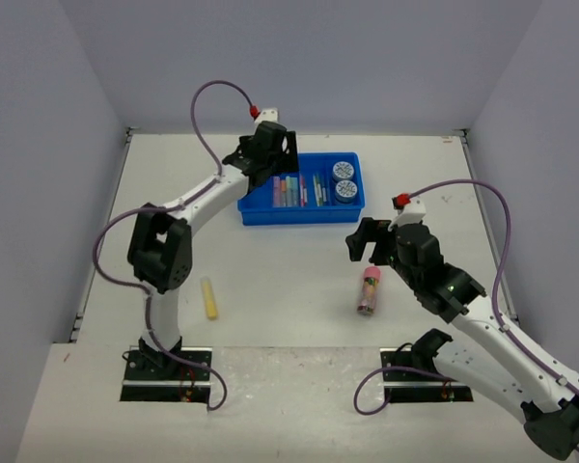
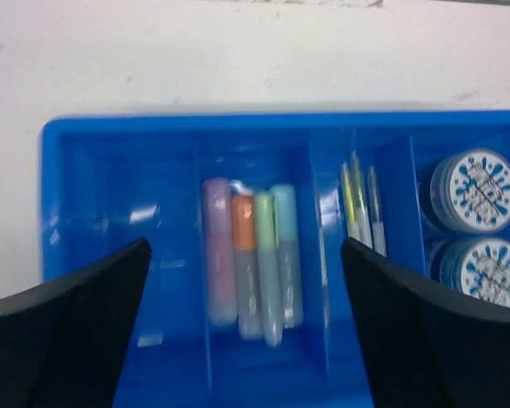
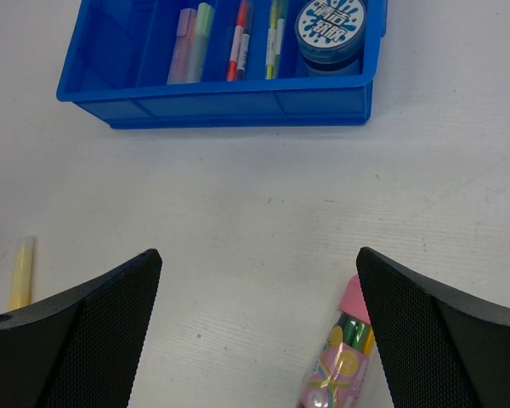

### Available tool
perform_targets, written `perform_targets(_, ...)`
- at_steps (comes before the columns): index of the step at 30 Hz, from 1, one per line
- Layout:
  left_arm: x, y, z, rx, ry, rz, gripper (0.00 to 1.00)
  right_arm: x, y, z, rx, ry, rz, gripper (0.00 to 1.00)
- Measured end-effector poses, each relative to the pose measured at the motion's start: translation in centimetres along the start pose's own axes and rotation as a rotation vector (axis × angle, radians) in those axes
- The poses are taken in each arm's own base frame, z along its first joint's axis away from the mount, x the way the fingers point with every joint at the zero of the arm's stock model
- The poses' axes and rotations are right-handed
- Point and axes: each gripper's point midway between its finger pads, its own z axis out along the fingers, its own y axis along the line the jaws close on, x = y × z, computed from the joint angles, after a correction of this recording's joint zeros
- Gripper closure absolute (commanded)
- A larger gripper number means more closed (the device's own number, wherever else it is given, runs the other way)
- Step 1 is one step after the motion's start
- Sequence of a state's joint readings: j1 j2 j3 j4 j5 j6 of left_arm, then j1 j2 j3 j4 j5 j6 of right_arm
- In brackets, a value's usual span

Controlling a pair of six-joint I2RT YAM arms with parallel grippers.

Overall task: Sort the stationery into containers
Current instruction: Place the pen in the storage box, then pick up the pen from the center of the board.

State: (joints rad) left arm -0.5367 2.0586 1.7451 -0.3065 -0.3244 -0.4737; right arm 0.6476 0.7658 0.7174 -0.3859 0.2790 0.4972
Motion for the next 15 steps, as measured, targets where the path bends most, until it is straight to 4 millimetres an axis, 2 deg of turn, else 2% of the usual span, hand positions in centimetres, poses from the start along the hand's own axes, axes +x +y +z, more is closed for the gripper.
perform_targets(2, -0.2, 1.4, -3.9, -0.031, -0.007, -0.021, 0.00, 0.0, 0.0, 0.0, 0.000, 0.000, 0.000, 0.01)
perform_targets(6, -1.3, 4.8, -14.3, -0.058, -0.076, -0.157, 0.00, 0.0, 0.0, 0.0, -0.001, 0.000, 0.000, 0.01)
perform_targets(8, -1.0, 6.8, -18.6, -0.058, -0.117, -0.244, 0.00, 0.0, 0.0, 0.0, -0.003, 0.002, 0.000, 0.01)
perform_targets(10, 1.0, 9.1, -21.7, -0.077, -0.118, -0.304, 0.00, 0.1, 0.1, 0.0, -0.006, 0.003, 0.000, 0.01)
perform_targets(11, 2.5, 10.3, -22.6, -0.097, -0.102, -0.319, 0.00, 0.1, 0.1, 0.0, -0.007, 0.004, 0.000, 0.01)
perform_targets(13, 5.8, 12.3, -23.7, -0.140, -0.050, -0.333, 0.00, 0.1, 0.1, 0.0, -0.006, 0.004, 0.000, 0.01)
perform_targets(15, 9.4, 13.9, -24.0, -0.185, 0.031, -0.323, 0.00, 0.1, 0.1, 0.0, -0.007, 0.005, 0.000, 0.01)
